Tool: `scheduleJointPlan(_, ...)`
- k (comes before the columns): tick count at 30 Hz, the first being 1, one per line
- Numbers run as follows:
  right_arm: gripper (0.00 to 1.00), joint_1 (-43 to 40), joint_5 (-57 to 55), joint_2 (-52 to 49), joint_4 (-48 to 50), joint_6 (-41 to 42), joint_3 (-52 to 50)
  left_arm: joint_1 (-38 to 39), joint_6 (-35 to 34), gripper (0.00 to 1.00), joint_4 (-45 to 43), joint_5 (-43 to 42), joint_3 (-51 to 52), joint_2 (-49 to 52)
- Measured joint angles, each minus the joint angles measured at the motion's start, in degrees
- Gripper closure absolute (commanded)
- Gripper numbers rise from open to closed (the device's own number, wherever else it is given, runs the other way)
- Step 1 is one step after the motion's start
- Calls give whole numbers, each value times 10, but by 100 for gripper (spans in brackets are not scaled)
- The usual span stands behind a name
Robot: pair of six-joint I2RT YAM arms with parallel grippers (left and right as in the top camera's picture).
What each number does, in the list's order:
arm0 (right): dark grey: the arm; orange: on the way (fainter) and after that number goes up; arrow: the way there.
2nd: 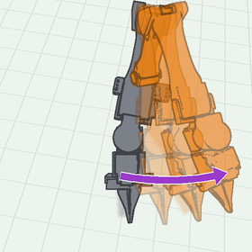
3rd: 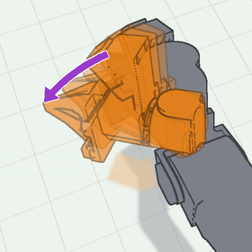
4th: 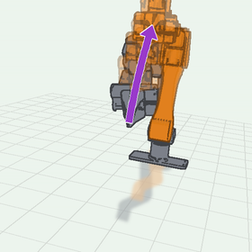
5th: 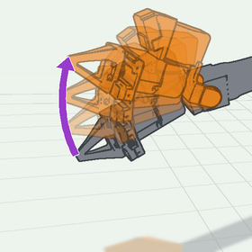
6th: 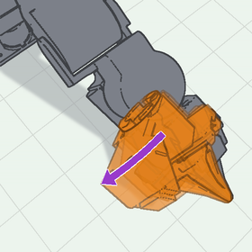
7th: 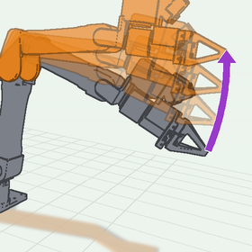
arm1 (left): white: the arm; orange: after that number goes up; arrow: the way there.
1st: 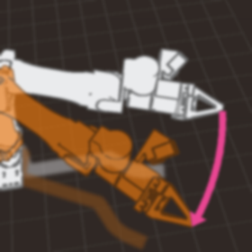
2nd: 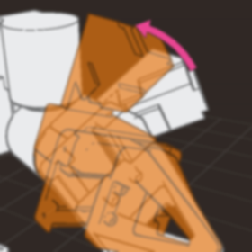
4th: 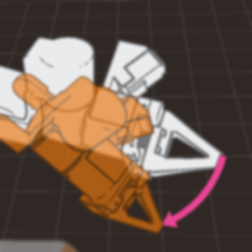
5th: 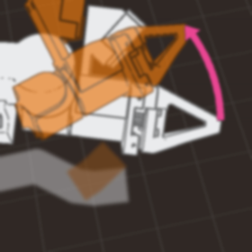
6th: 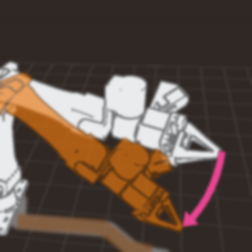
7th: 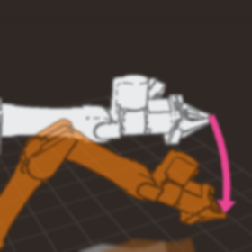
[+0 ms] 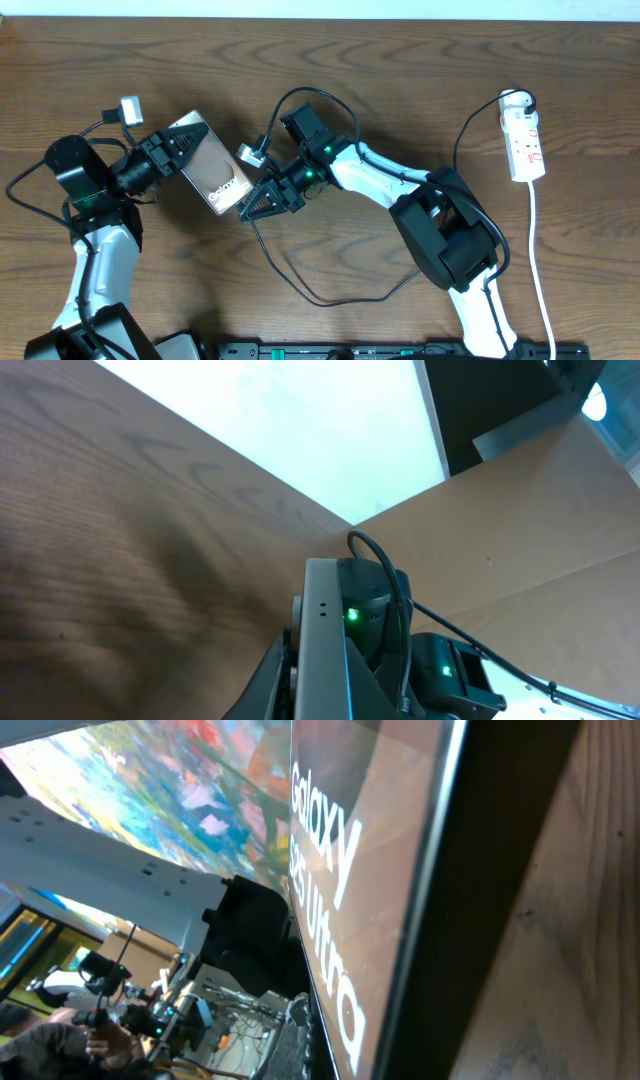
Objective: Plug charger to phone and switch on socket
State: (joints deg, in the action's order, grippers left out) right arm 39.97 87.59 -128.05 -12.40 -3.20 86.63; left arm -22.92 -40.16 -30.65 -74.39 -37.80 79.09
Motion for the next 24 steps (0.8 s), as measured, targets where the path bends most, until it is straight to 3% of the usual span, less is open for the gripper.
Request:
scheduleJointPlan(7, 99, 0, 1, -1, 84, 76, -5, -3, 1, 93, -3, 10, -8, 0)
scheduleJointPlan(18, 98, 0, 1, -1, 89, 107, -5, -3, 1, 93, -3, 13, -8, 0)
scheduleJointPlan(20, 91, 0, 1, -1, 89, 108, -5, -3, 1, 93, -3, 13, -8, 0)
scheduleJointPlan(23, 62, 0, 0, -1, 91, 112, -5, -3, 2, 93, -2, 13, -8, 0)
scheduleJointPlan(24, 58, 0, -2, -1, 96, 114, -5, -2, 1, 93, 2, 8, -7, 0)
